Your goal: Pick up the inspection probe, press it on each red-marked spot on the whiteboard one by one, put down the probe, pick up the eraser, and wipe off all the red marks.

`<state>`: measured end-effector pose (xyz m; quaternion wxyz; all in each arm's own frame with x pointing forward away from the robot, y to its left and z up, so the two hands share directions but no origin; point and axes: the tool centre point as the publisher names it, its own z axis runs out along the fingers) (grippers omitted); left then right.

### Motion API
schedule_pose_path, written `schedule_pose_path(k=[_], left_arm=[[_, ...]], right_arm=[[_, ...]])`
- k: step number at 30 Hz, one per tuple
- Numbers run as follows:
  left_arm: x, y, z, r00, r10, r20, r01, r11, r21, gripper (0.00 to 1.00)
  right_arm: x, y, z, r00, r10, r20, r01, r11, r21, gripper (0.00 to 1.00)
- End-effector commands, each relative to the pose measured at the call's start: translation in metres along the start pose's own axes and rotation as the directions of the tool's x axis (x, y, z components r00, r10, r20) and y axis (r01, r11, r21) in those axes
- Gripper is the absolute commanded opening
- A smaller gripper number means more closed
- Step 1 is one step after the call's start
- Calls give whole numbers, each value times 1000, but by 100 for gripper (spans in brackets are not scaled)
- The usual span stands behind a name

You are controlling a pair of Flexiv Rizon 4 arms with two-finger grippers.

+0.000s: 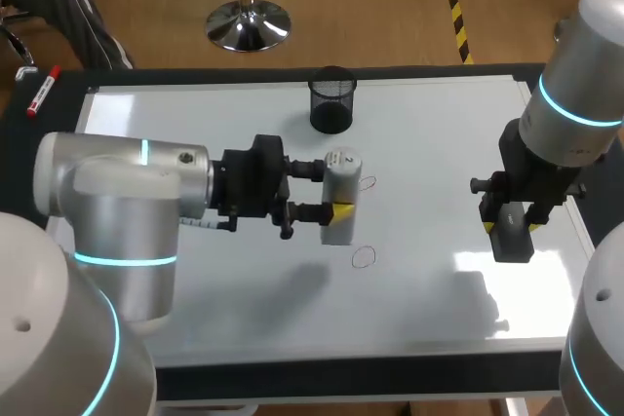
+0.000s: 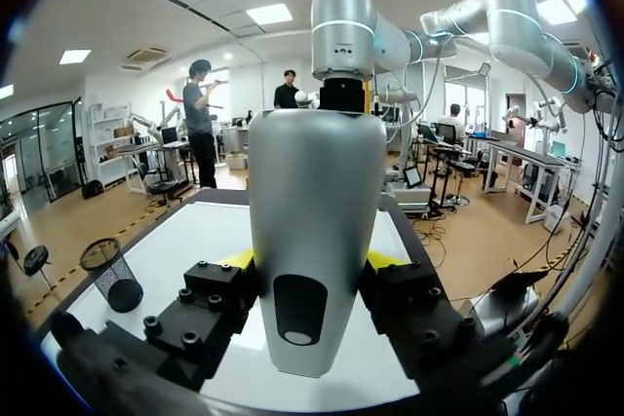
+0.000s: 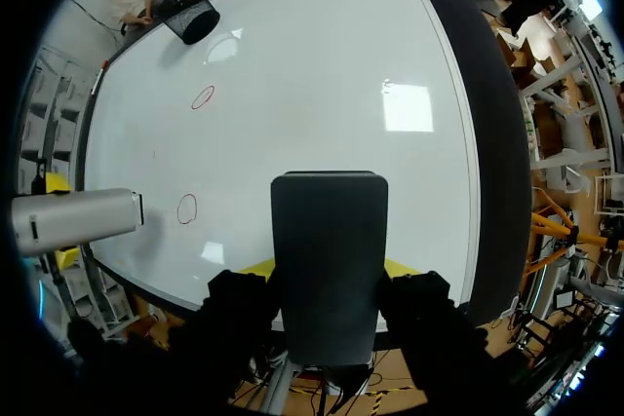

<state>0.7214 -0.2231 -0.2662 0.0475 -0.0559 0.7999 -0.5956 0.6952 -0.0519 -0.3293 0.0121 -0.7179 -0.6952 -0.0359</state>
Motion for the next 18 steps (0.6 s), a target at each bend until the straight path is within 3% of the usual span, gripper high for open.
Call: schedule_pose_path(k=[1,18], left_arm=[[2,-1,-23,1000,-1,12,1,1000,12,0],[-3,7,-70,999,4,46,-6,999,52,0]], right_arm=[[-1,0,0,1000,-1,-3,1,1000,0,0],[-1,0,0,1000,-1,-3,1,1000,0,0]])
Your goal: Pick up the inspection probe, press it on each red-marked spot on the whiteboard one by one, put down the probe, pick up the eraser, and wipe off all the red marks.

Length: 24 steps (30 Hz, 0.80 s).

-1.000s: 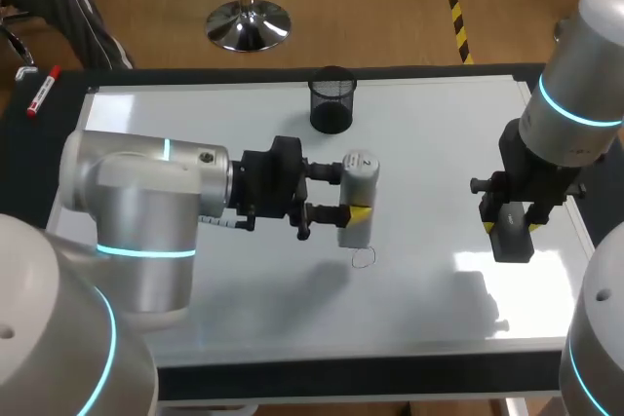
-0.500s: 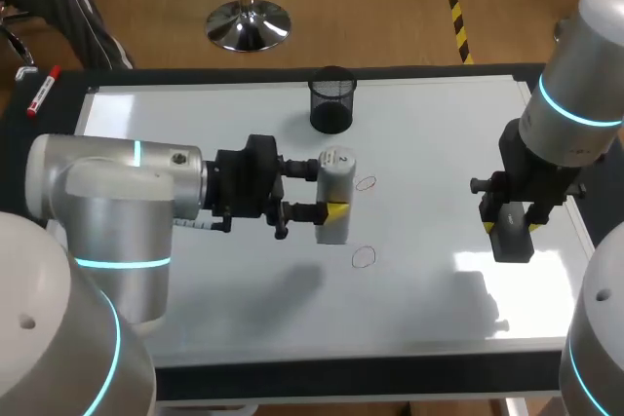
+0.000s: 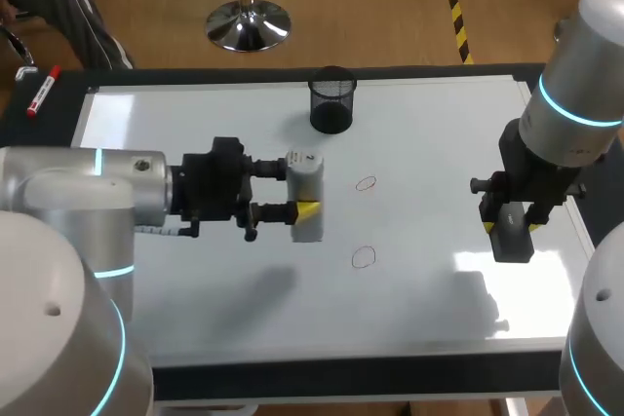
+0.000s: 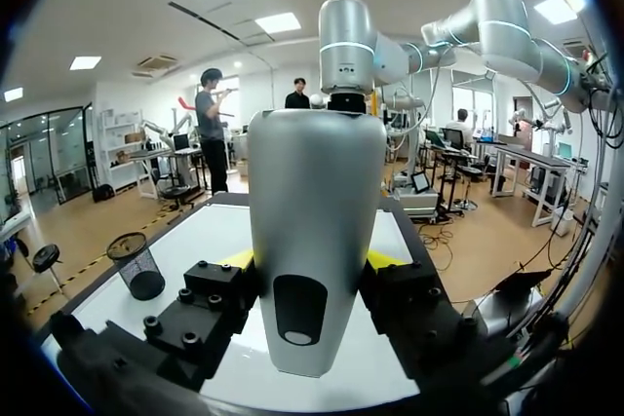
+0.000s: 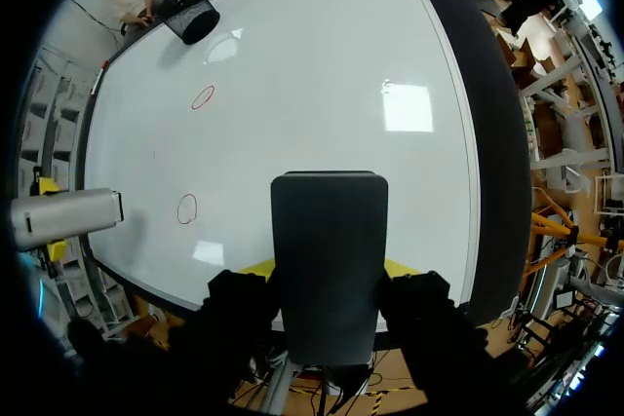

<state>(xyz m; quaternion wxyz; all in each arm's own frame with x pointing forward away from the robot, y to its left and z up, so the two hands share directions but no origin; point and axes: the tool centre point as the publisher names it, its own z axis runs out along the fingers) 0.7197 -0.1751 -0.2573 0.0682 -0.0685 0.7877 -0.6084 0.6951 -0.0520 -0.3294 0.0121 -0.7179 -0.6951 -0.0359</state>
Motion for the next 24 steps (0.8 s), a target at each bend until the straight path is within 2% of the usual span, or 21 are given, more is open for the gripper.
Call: schedule_pose_path(k=[1,15,24], left_arm=[[1,2,-25,1000,3,-2,-3,1000,18,0],[-4,9,-58,1000,20,19,-21,999,28,0],[0,15,-82,999,27,39,-29,999,45,0]], right_arm=[[-1,0,0,1000,-1,-3,1,1000,-1,0],[-1,0,0,1000,-1,-3,1,1000,-1,0],[-1,0,0,1000,-1,-3,1,1000,-1,0]])
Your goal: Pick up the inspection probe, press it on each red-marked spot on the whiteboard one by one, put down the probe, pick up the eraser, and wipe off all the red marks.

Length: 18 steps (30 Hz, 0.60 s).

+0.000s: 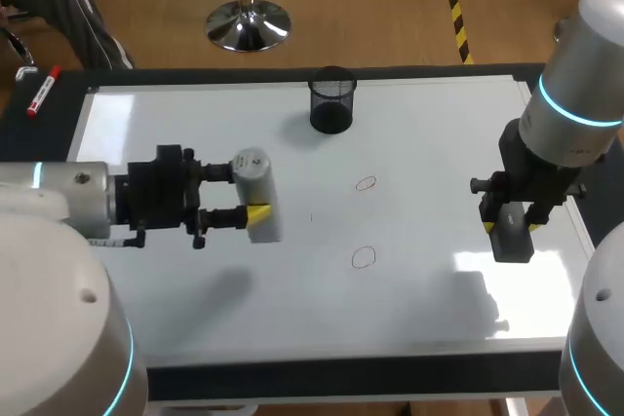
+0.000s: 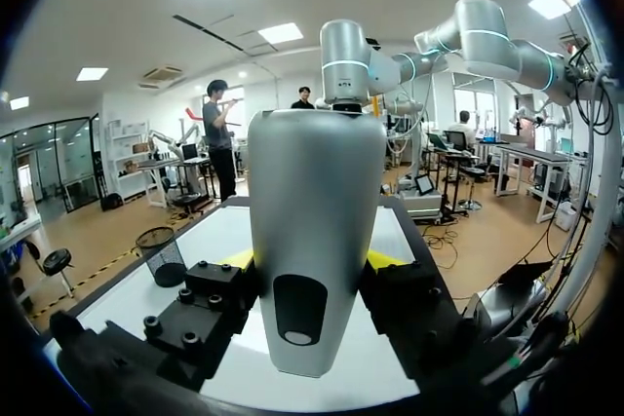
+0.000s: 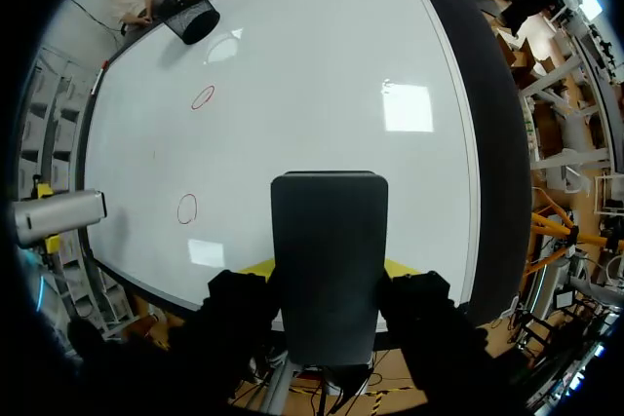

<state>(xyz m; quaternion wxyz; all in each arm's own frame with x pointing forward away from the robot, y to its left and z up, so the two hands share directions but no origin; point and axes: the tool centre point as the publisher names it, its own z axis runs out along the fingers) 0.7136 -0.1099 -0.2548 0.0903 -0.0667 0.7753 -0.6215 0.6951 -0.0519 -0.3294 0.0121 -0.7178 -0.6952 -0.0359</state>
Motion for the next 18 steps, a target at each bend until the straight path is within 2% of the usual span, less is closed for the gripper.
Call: schedule_pose_path(k=[1,18], left_arm=[[6,0,-21,1000,0,9,0,1000,6,0],[5,8,-51,1000,-14,10,14,1000,9,0]], right_arm=[[-1,0,0,1000,-1,-3,1,1000,0,0],[-1,0,0,1000,-1,-3,1,1000,0,0]])
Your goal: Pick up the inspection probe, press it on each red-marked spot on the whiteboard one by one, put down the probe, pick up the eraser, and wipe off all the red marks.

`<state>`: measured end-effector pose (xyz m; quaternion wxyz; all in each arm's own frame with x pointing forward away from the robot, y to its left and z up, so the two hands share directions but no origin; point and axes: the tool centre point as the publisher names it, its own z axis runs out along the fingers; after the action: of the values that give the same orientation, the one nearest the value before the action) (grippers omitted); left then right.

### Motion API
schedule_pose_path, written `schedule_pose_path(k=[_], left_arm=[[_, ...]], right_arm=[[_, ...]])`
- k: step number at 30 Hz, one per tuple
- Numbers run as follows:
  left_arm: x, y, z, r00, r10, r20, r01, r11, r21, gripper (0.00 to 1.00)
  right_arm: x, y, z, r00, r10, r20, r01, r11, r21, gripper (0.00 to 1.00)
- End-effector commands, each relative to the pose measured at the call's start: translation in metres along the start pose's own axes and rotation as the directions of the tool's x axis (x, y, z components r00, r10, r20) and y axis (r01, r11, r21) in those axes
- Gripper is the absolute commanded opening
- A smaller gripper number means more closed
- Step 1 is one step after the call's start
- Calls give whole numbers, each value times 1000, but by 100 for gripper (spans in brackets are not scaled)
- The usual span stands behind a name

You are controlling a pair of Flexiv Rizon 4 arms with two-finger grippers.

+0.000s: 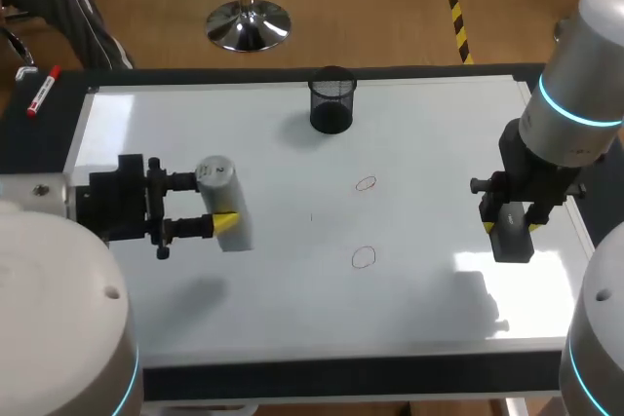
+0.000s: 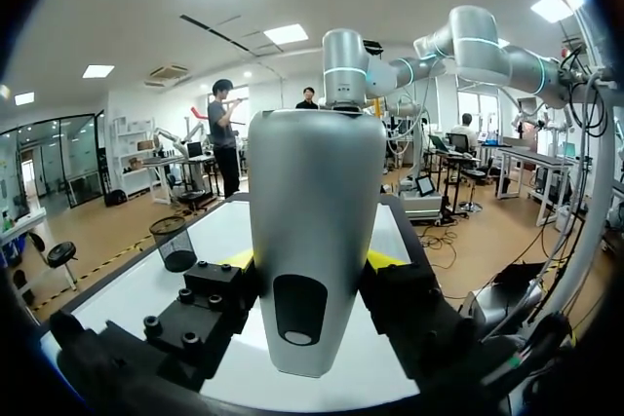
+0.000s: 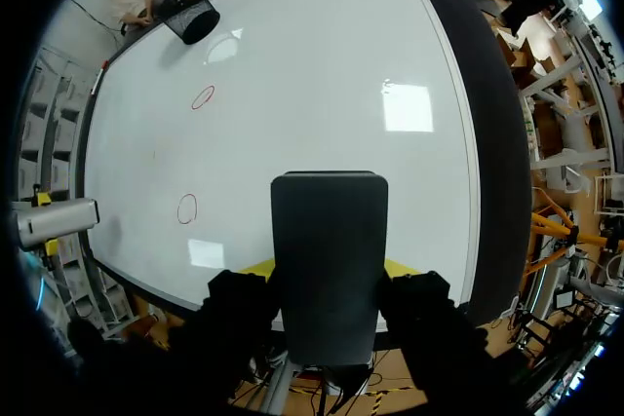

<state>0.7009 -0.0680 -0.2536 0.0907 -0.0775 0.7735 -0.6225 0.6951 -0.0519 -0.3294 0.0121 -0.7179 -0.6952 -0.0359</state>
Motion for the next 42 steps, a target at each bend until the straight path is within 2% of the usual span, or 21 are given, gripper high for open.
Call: schedule_pose_path(k=[1,18,42], left_arm=[[1,1,-11,1000,3,-4,-3,1000,7,0],[-5,3,-40,1000,0,20,-1,1000,20,0],[-5,3,-40,1000,0,20,-1,1000,20,0]], right_arm=[[-1,0,0,1000,-1,-3,1,1000,0,0],[-1,0,0,1000,-1,-3,1,1000,0,0],[-1,0,0,1000,-1,-3,1,1000,0,0]])
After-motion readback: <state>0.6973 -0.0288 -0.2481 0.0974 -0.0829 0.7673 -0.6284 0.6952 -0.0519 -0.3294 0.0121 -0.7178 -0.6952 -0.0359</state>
